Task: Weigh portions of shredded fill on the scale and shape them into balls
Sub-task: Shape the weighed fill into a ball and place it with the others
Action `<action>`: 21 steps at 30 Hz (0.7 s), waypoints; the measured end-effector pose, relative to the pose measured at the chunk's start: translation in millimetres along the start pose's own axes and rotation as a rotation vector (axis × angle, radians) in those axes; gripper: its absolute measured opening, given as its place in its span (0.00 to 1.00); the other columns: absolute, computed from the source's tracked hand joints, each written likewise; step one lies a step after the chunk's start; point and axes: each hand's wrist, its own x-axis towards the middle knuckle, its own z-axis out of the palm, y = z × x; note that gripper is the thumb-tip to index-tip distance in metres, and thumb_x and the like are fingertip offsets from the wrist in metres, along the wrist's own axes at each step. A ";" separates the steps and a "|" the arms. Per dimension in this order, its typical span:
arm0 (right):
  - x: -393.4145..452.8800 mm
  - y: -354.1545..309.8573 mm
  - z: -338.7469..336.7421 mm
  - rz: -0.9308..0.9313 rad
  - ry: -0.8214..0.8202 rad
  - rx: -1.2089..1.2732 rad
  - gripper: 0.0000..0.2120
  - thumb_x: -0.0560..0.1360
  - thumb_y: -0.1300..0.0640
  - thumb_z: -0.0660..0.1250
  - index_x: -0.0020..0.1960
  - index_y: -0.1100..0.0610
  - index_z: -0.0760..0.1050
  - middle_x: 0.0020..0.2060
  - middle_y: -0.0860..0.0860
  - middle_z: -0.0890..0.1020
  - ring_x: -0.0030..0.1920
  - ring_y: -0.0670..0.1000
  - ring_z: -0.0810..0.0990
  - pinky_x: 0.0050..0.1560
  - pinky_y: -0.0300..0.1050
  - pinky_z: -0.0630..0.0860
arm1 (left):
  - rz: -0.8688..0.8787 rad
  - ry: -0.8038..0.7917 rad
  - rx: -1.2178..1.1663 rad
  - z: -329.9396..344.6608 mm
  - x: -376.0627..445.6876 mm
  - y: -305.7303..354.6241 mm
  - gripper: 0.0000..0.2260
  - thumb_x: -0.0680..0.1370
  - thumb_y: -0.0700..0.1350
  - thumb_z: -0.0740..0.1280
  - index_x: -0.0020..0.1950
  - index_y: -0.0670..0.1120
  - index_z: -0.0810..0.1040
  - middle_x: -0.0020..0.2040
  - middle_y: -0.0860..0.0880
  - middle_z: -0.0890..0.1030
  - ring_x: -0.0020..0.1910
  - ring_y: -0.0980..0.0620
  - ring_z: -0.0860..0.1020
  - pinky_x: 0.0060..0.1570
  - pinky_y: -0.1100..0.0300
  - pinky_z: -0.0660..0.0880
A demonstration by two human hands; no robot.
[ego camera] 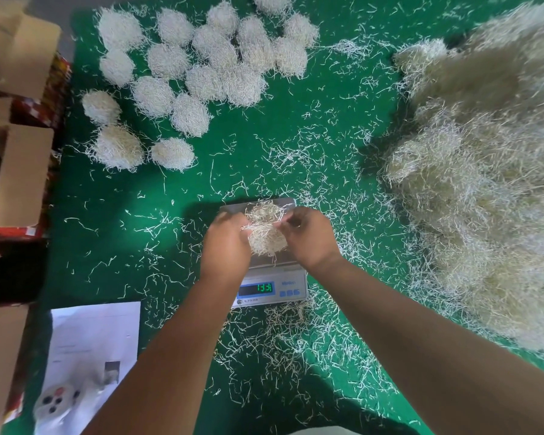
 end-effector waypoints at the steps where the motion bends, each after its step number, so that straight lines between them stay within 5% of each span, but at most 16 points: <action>1: -0.8 -0.1 -0.6 -0.010 0.007 -0.022 0.07 0.82 0.54 0.72 0.45 0.50 0.80 0.42 0.43 0.84 0.41 0.43 0.84 0.41 0.32 0.78 | -0.003 0.004 0.004 -0.3 0.0 1.6 0.07 0.79 0.32 0.70 0.53 0.41 0.84 0.53 0.42 0.81 0.48 0.45 0.78 0.45 0.56 0.69; 4: -1.5 1.0 -9.4 0.001 0.058 -0.055 0.09 0.83 0.57 0.70 0.44 0.49 0.80 0.39 0.43 0.84 0.38 0.43 0.83 0.31 0.28 0.75 | -0.055 0.029 0.039 -3.8 2.6 -3.5 0.11 0.77 0.29 0.66 0.53 0.40 0.84 0.53 0.41 0.81 0.47 0.43 0.80 0.45 0.55 0.74; 9: 3.5 12.4 -42.4 0.064 0.118 -0.014 0.03 0.82 0.55 0.72 0.50 0.50 0.83 0.42 0.42 0.84 0.44 0.40 0.83 0.42 0.31 0.76 | -0.106 0.044 0.031 -16.3 3.7 -27.0 0.08 0.77 0.32 0.70 0.51 0.43 0.85 0.48 0.43 0.83 0.46 0.44 0.80 0.45 0.55 0.73; 13: 1.3 17.3 -48.7 0.067 0.110 0.000 0.04 0.83 0.53 0.72 0.54 0.51 0.84 0.43 0.41 0.84 0.42 0.38 0.83 0.38 0.28 0.79 | -0.107 0.030 0.047 -15.0 -1.1 -26.4 0.09 0.76 0.30 0.68 0.49 0.43 0.84 0.45 0.44 0.82 0.44 0.43 0.79 0.42 0.55 0.70; 15: -0.2 18.5 -51.3 0.068 0.123 -0.006 0.07 0.83 0.53 0.71 0.57 0.54 0.84 0.46 0.43 0.86 0.40 0.40 0.83 0.36 0.29 0.79 | -0.099 0.030 0.048 -14.7 -1.3 -24.3 0.10 0.76 0.30 0.68 0.48 0.43 0.83 0.45 0.43 0.82 0.44 0.42 0.79 0.42 0.53 0.73; 18: -3.9 20.4 -60.6 0.078 0.151 0.018 0.10 0.83 0.53 0.71 0.61 0.57 0.83 0.51 0.46 0.87 0.44 0.47 0.85 0.47 0.34 0.80 | -0.093 0.033 0.051 -15.9 -0.2 -20.7 0.09 0.77 0.30 0.68 0.47 0.44 0.83 0.45 0.43 0.81 0.45 0.42 0.79 0.45 0.51 0.77; 21: -7.6 25.5 -68.8 0.082 0.146 0.019 0.09 0.83 0.54 0.70 0.59 0.57 0.83 0.45 0.42 0.84 0.47 0.41 0.83 0.39 0.25 0.76 | -0.077 0.026 0.062 -16.4 1.1 -17.9 0.08 0.77 0.31 0.68 0.49 0.42 0.82 0.46 0.42 0.81 0.46 0.41 0.80 0.46 0.49 0.78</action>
